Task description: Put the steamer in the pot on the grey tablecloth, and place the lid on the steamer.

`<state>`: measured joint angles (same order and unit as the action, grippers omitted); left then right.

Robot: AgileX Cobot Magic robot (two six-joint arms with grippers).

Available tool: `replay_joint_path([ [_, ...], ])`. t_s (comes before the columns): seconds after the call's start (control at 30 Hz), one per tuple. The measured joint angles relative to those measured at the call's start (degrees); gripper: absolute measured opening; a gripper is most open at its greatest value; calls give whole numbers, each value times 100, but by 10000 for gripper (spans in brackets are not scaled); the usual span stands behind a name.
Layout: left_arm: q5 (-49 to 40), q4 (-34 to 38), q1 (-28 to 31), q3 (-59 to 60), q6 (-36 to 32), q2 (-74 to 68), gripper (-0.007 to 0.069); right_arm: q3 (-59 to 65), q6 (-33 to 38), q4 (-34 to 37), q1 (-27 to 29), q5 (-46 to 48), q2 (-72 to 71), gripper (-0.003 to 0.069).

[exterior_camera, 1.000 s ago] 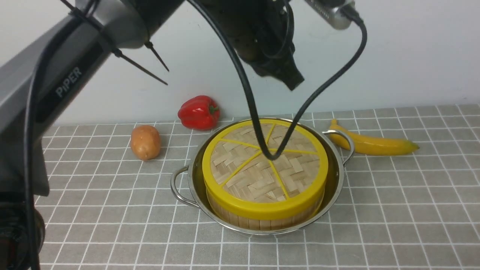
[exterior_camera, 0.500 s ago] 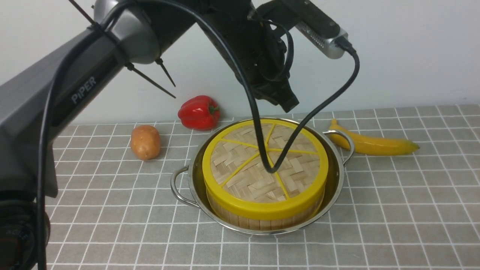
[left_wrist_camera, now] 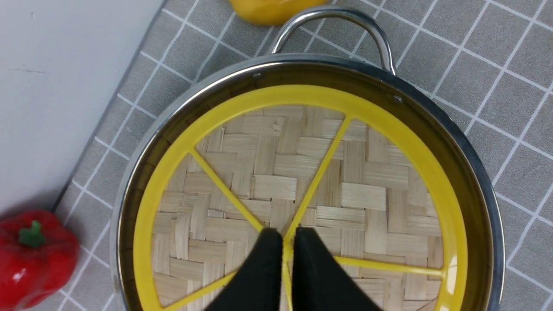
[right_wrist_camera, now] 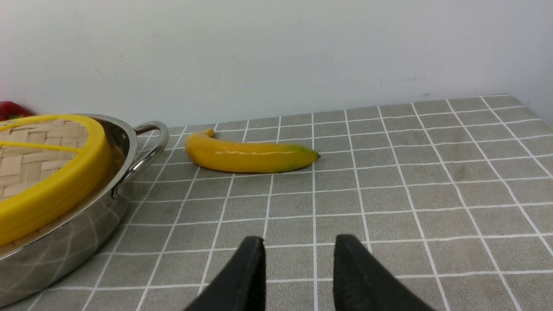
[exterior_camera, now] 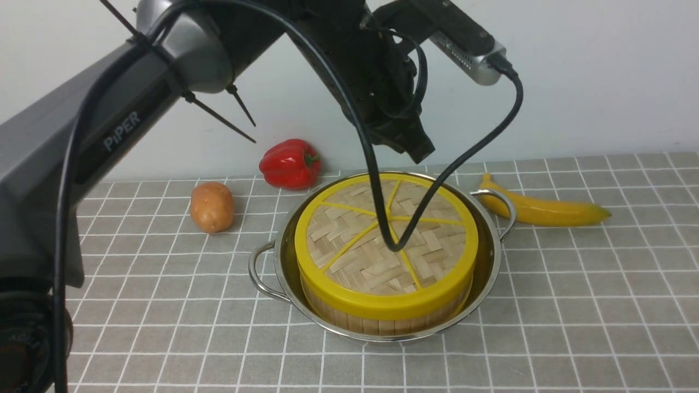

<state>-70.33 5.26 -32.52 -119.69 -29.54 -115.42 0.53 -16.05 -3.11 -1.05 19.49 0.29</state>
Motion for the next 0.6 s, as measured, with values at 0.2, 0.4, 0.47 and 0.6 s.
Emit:
replay_joint_path([
  [0.2, 0, -160, 0, 0, 5, 19, 33, 0, 0, 0, 0, 0, 0, 243],
  [0.4, -5, -696, 0, 10, 18, 375, 33, 0, 0, 0, 0, 0, 0, 243],
  [0.47, -11, -659, 0, 10, 90, 711, 34, 0, 0, 0, 0, 0, 0, 243],
  [0.6, -11, -422, 0, 10, 193, 1157, 46, 0, 0, 0, 0, 0, 0, 243],
])
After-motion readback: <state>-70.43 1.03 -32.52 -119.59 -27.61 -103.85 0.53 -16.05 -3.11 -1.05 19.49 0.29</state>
